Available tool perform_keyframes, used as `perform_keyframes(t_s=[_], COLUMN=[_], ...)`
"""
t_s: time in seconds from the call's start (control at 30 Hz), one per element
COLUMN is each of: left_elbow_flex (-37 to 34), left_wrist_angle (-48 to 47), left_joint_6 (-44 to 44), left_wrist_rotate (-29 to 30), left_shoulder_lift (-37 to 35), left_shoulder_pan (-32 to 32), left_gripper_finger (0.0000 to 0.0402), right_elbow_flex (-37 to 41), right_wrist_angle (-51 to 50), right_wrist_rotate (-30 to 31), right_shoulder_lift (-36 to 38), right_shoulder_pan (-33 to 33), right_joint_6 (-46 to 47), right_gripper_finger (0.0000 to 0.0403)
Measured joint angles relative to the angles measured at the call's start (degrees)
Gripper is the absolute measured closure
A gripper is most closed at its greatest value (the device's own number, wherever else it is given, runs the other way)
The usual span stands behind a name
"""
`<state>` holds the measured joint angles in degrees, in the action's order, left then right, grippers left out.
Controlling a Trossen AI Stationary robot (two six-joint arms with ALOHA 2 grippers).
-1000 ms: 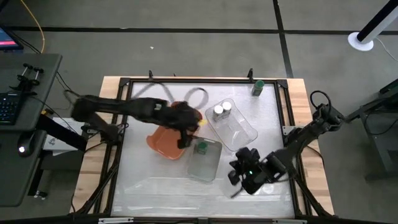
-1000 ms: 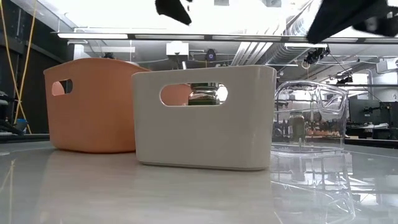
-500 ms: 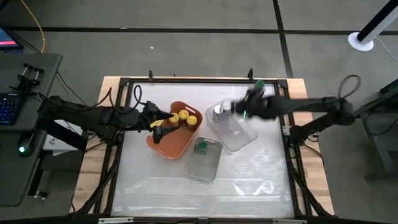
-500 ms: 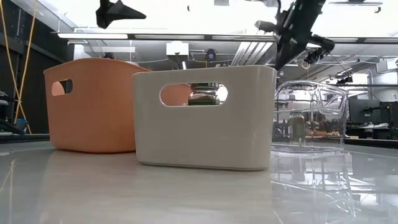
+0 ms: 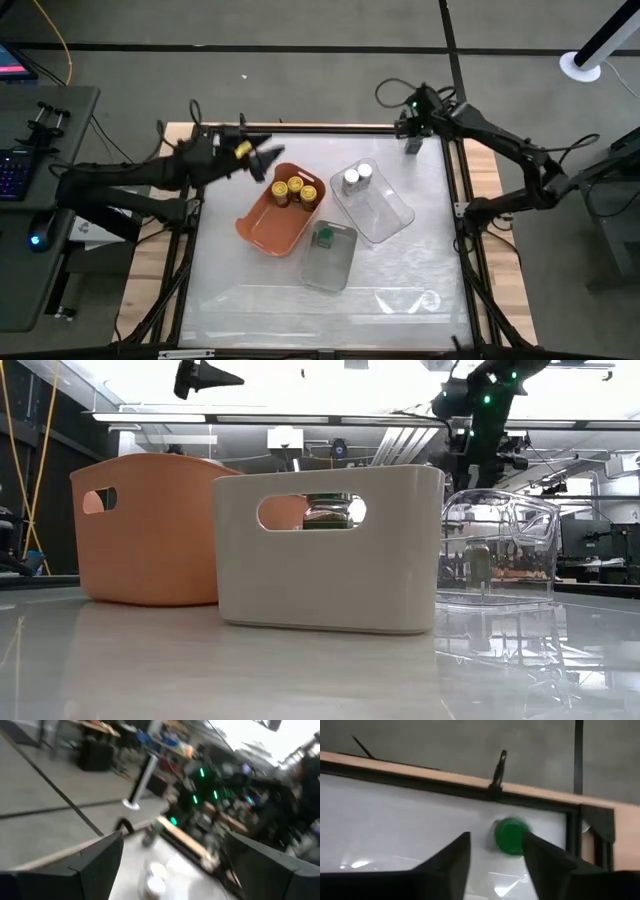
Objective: Sort spices by type
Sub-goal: Put the green seasoning bottle into the gray bin
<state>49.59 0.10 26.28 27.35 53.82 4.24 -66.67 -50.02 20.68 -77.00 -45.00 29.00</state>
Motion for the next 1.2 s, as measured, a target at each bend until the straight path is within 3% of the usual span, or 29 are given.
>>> perform_keyframes(t_s=[0.13, 0.3, 0.53, 0.67, 1.07, 1.2], left_elbow_flex=[3.3, 3.9, 4.0, 4.0, 4.0, 4.0], left_wrist_angle=[-0.6, -1.4, -1.7, -2.8, -4.5, -4.5], left_joint_6=[-2.4, -3.0, -1.0, -1.0, -1.0, -0.9], left_wrist_rotate=[0.0, -2.7, -10.4, -11.4, -11.8, -11.8], left_shoulder_lift=[0.0, 0.3, 0.1, 0.1, 0.1, 0.1], left_shoulder_pan=[5.1, 11.3, 15.8, 15.8, 15.8, 15.8], left_gripper_finger=[0.0069, 0.0069, 0.0069, 0.0069, 0.0069, 0.0069], right_elbow_flex=[0.0, 0.0, 0.0, 0.1, 0.0, 0.0], right_wrist_angle=[1.5, 2.5, 4.2, 2.2, 2.5, 3.6], right_wrist_rotate=[-4.1, -7.4, -7.3, -5.4, -8.7, -7.6], right_shoulder_lift=[-1.7, -7.0, -12.8, -14.3, -20.5, -21.1], right_shoulder_pan=[-6.3, -10.2, -10.1, -10.0, -10.0, -10.0], right_joint_6=[-2.0, 1.7, 3.1, 3.8, 5.6, 3.9], right_gripper_finger=[0.0169, 0.0131, 0.0128, 0.0128, 0.0128, 0.0147])
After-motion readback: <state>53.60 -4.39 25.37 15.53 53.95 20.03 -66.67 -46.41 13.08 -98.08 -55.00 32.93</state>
